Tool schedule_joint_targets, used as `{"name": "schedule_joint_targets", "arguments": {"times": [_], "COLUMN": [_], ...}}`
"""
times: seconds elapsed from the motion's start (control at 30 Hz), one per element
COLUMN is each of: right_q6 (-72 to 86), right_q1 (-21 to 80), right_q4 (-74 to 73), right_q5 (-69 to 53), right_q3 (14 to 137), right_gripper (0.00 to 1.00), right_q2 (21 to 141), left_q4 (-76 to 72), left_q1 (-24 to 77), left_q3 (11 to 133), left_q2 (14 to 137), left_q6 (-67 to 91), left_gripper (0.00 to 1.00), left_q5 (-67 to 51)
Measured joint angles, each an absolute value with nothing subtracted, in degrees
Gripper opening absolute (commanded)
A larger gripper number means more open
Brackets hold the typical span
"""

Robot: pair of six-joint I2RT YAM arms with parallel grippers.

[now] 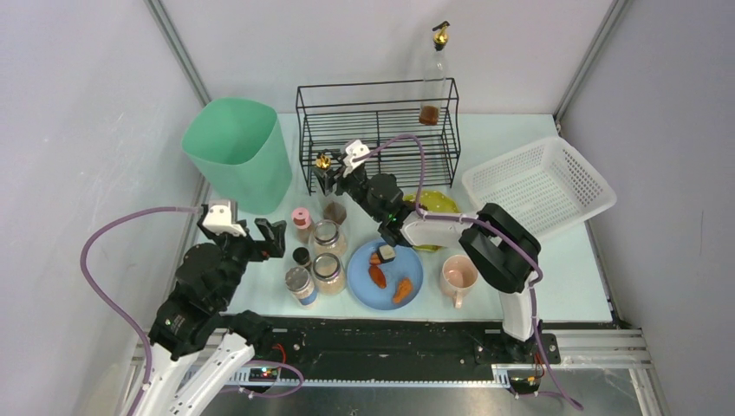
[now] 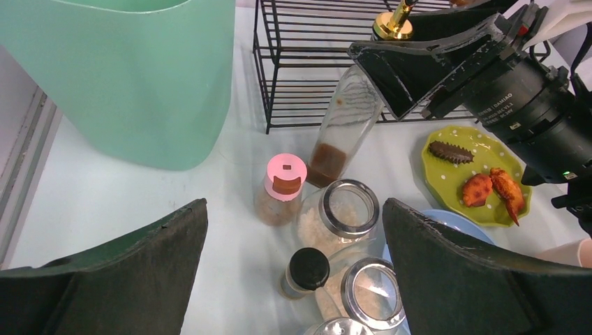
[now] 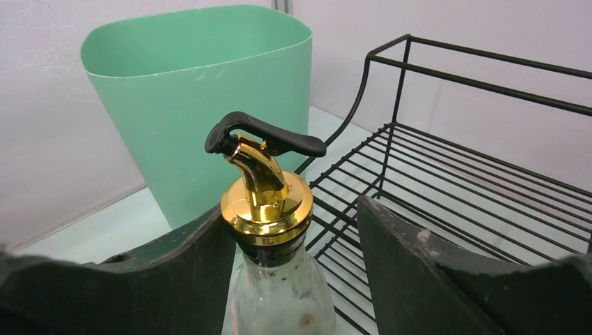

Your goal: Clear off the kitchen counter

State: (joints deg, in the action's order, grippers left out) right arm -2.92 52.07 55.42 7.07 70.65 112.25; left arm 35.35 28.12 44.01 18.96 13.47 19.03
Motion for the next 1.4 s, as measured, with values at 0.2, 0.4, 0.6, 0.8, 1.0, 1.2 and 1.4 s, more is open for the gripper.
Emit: {"name": "schedule_joint_targets", "arguments": {"times": [0.2, 0.4, 0.6, 0.8, 1.0, 1.2, 1.4], "right_q6": [-2.68, -2.42, -2.07, -2.2, -4.91, -9.61, -13.82], "right_q1": [52.07, 52.07, 52.18, 52.18, 52.86, 53.82, 53.41], "right_q4": [55.51, 55.37, 55.18, 55.02, 54.78, 51.09, 47.2], "right_q5": [7.09, 7.05, 6.81, 6.33, 5.37, 5.34, 5.34], "right_q3": [71.72, 71.92, 71.94, 72.03, 72.03, 71.83, 68.77], "right_gripper": [0.62, 0.49, 0.29, 0.0, 0.0, 0.0, 0.0], "right_q2": [113.91, 114.02, 114.02, 114.02, 113.97, 111.85, 105.38], "left_q4": [35.33, 35.33, 35.33, 35.33, 35.33, 35.33, 35.33], "left_q1": [27.64, 27.38, 27.2, 27.18, 27.18, 27.14, 27.07], "left_q3": [44.01, 44.01, 44.01, 44.01, 44.01, 44.01, 44.01], "left_q2": [19.25, 19.38, 19.4, 19.4, 19.4, 19.4, 19.4], "left_q6": [13.47, 13.47, 13.5, 13.47, 13.47, 13.47, 13.5], "left_gripper": [0.98, 0.98, 0.98, 0.98, 0.98, 0.98, 0.98], "left_q5": [18.68, 18.17, 17.76, 17.76, 17.76, 17.76, 17.78]}}
